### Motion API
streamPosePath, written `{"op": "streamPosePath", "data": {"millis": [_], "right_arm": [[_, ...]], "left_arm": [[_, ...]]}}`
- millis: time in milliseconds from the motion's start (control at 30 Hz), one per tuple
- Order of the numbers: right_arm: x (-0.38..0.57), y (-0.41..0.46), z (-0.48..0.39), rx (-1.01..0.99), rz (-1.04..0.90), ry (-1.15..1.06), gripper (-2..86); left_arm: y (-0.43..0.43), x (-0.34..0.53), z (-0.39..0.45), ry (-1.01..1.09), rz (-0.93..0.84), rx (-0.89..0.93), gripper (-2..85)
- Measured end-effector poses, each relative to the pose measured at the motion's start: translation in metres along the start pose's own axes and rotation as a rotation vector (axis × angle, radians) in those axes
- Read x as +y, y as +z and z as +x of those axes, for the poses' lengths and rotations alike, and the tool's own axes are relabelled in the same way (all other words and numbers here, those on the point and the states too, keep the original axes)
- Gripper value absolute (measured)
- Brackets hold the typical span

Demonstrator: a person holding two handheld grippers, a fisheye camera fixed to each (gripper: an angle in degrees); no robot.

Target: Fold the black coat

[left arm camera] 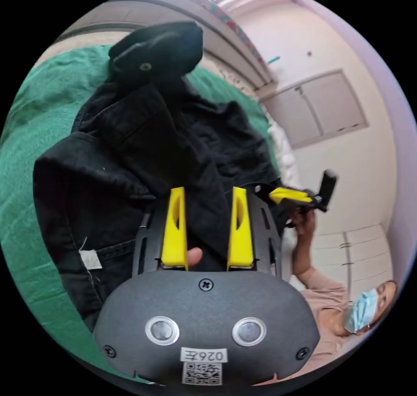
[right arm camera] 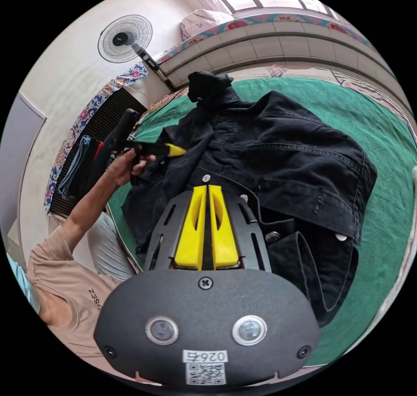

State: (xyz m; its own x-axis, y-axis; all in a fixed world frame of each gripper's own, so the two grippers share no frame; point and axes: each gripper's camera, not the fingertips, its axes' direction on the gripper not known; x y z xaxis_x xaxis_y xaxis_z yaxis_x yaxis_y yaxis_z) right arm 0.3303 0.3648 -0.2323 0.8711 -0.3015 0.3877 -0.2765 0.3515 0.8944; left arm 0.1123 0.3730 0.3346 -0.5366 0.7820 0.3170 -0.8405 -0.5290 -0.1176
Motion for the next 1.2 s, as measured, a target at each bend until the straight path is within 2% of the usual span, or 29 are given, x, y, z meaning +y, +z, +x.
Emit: {"op": "streamPosePath", "data": {"millis": [67, 133, 200, 267, 333, 400, 467, 567, 633, 667, 733, 767, 800, 833, 900, 1000, 1067, 1167, 1200], "right_arm": [[0.004, -0.023, 0.01, 0.035, 0.008, 0.026, -0.9], [0.015, -0.075, 0.026, 0.075, 0.1, 0.076, -0.9], [0.029, -0.125, 0.042, 0.085, 0.218, 0.13, -0.9], [0.047, -0.171, 0.058, 0.082, 0.335, 0.184, -0.9], [0.072, -0.214, 0.068, 0.105, 0.435, 0.223, -0.9], [0.081, -0.231, 0.063, 0.116, 0.463, 0.204, -0.9], [0.079, -0.237, 0.049, 0.091, 0.475, 0.138, -0.9], [0.051, -0.21, 0.02, -0.057, 0.353, -0.023, -0.9], [0.017, -0.149, 0.007, -0.208, 0.087, -0.116, -0.9], [0.011, -0.132, 0.005, -0.222, 0.023, -0.123, -0.9], [-0.001, -0.06, -0.007, -0.12, -0.283, -0.144, -1.0], [0.0, -0.044, -0.01, -0.032, -0.376, -0.159, -1.0], [0.012, -0.016, -0.012, 0.182, -0.592, -0.199, -1.1], [0.016, -0.03, -0.009, 0.186, -0.575, -0.201, -1.1], [0.026, -0.055, 0.019, 0.223, -0.639, -0.109, -1.1], [0.041, -0.119, 0.065, 0.171, -0.529, -0.015, -1.0], [0.044, -0.162, 0.086, 0.136, -0.436, 0.004, -1.0], [0.038, -0.257, 0.116, 0.071, -0.112, 0.046, -0.9], [0.039, -0.295, 0.134, 0.053, 0.05, 0.11, -0.9]], "left_arm": [[-0.003, 0.002, 0.032, 0.1, 0.051, -0.026, 1.0], [-0.006, 0.011, 0.073, 0.271, 0.095, 0.106, 0.2], [0.015, 0.024, 0.135, 0.514, -0.019, 0.37, 0.0], [0.05, 0.037, 0.184, 0.657, -0.196, 0.508, 0.2], [0.086, 0.05, 0.221, 0.703, -0.34, 0.479, 1.0], [0.126, 0.066, 0.253, 0.771, -0.482, 0.354, 4.8], [0.136, 0.072, 0.263, 0.803, -0.512, 0.326, 7.3], [0.119, 0.073, 0.259, 0.786, -0.465, 0.457, 8.2], [0.103, 0.076, 0.247, 0.757, -0.44, 0.591, 6.3], [0.093, 0.078, 0.235, 0.728, -0.419, 0.664, 4.8], [0.078, 0.082, 0.214, 0.677, -0.376, 0.7, 3.9], [0.066, 0.085, 0.197, 0.64, -0.333, 0.677, 3.8], [0.052, 0.086, 0.177, 0.585, -0.272, 0.616, 3.8], [0.044, 0.085, 0.165, 0.542, -0.236, 0.572, 3.9], [0.009, 0.081, 0.108, 0.294, -0.081, 0.341, 4.8], [-0.034, 0.074, 0.041, 0.054, 0.056, 0.069, 6.4], [-0.05, 0.067, 0.01, -0.036, 0.091, -0.05, 8.7], [-0.055, 0.053, -0.023, -0.13, 0.081, -0.275, 13.3], [-0.049, 0.046, -0.034, -0.171, 0.062, -0.341, 14.1]]}}
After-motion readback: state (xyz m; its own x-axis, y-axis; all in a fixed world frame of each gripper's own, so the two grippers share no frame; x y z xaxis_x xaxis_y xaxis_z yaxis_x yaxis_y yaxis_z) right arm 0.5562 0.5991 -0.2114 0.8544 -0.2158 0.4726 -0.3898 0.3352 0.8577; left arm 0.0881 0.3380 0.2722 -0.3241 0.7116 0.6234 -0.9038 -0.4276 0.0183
